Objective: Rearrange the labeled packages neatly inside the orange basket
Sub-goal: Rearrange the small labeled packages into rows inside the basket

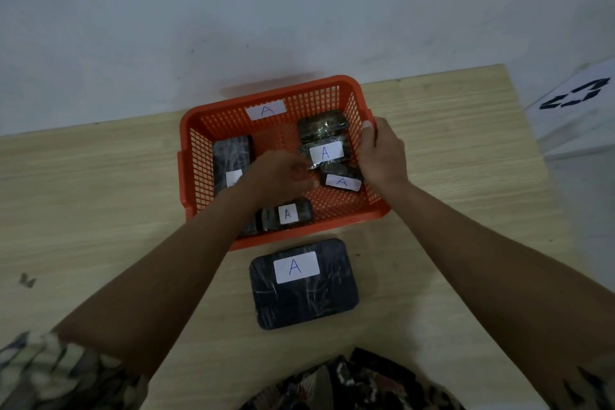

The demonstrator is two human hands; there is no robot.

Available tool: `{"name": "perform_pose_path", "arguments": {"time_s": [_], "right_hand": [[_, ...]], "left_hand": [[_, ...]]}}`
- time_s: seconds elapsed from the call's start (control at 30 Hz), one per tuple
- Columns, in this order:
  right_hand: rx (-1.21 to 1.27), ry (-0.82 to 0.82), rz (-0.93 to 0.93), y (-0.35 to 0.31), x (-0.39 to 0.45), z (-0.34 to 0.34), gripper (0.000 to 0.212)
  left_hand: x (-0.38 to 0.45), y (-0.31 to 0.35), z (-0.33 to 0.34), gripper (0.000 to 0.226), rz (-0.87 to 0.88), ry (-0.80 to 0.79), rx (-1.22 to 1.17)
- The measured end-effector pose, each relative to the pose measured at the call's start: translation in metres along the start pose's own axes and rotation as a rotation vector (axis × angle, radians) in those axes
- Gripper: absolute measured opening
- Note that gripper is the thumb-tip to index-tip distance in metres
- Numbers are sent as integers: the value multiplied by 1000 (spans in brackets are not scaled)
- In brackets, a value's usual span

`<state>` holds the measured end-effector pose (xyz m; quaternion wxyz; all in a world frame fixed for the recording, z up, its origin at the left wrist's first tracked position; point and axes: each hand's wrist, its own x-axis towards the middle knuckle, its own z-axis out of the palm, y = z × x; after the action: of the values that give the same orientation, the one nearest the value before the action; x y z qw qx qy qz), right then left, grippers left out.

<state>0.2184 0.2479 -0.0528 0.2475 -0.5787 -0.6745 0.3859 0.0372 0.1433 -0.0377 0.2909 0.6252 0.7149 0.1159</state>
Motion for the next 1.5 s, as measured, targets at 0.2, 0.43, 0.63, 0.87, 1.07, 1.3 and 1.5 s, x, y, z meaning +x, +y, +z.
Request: {"name": "perform_pose_path", "arguments": {"time_s": [0.2, 0.43, 0.63, 0.87, 1.07, 1.3, 1.5], "right_hand": [[5, -22, -9, 5, 3, 1, 31], [-4, -9, -7, 7, 4, 2, 32], [6, -16, -16, 8, 5, -2, 32], [-36, 10, -44, 5, 0, 4, 31], [-29, -5, -38, 4, 0, 2, 32], [-46, -10, -23, 2, 0, 1, 33], [-54, -12, -18, 1, 1, 1, 33]], "left_hand": [[31, 41, 20, 60, 149, 131, 127], [35, 36, 32, 35, 159, 116, 177], [16, 17, 12, 26, 54, 127, -100], [-8, -10, -37, 13, -362, -45, -804], [-17, -32, -44, 23, -339, -17, -701], [-12, -41, -27, 26, -257, -45, -412], [-3, -41, -19, 24, -156, -90, -193]]}}
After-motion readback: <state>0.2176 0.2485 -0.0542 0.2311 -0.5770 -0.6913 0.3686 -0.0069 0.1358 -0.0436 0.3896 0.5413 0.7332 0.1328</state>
